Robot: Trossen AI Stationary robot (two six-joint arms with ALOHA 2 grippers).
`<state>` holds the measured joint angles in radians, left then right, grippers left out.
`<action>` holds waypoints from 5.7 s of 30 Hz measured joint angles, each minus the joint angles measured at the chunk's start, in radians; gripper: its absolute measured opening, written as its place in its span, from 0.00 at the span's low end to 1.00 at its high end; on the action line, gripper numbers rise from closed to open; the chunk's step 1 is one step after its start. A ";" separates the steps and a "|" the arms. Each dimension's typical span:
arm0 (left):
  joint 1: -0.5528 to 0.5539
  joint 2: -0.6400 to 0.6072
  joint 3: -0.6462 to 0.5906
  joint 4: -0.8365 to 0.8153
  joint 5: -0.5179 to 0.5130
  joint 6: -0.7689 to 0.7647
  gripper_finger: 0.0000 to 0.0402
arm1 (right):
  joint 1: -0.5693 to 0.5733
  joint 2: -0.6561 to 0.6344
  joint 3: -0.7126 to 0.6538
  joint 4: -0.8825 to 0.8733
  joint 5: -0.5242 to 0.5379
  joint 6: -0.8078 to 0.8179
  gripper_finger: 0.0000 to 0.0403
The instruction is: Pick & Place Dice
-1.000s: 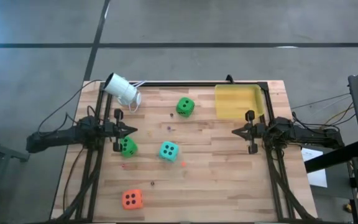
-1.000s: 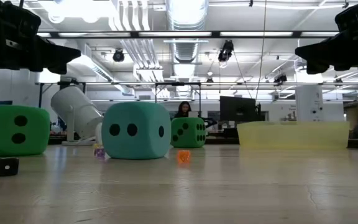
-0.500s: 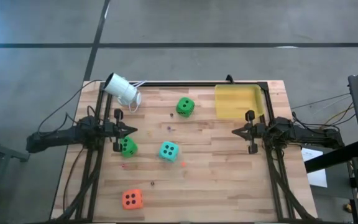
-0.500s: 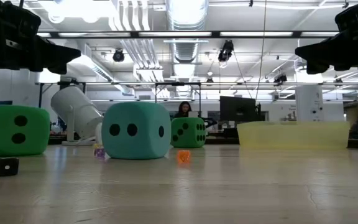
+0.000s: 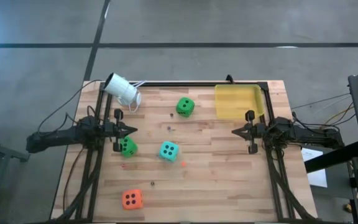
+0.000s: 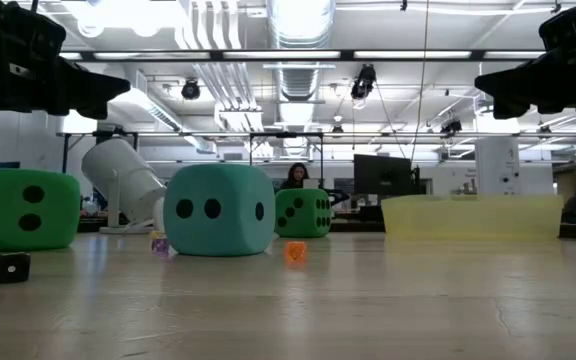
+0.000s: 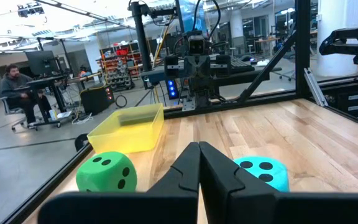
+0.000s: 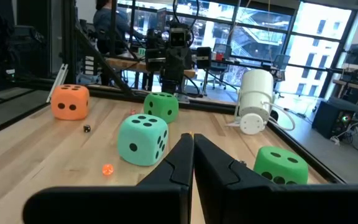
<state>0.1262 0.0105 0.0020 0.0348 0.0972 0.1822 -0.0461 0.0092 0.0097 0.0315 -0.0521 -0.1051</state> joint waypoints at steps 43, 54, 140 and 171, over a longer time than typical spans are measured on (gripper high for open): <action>0.000 0.000 0.000 0.101 -0.010 -0.448 0.01 | 0.000 0.000 0.000 0.002 -0.053 0.084 0.02; 0.000 0.003 0.018 0.097 -0.053 -0.382 0.01 | 0.000 0.000 0.000 0.004 -0.050 0.071 0.02; 0.000 1.071 0.796 -0.343 -0.184 -0.104 0.03 | 0.000 1.051 0.819 -0.278 0.157 0.073 0.02; 0.000 1.072 0.795 -0.344 -0.184 -0.105 0.03 | 0.000 1.056 0.817 -0.272 0.154 0.072 0.46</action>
<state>0.1261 1.0821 0.7975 -0.3096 -0.0864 0.0776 -0.0460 1.0649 0.8268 -0.2405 0.1015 -0.0331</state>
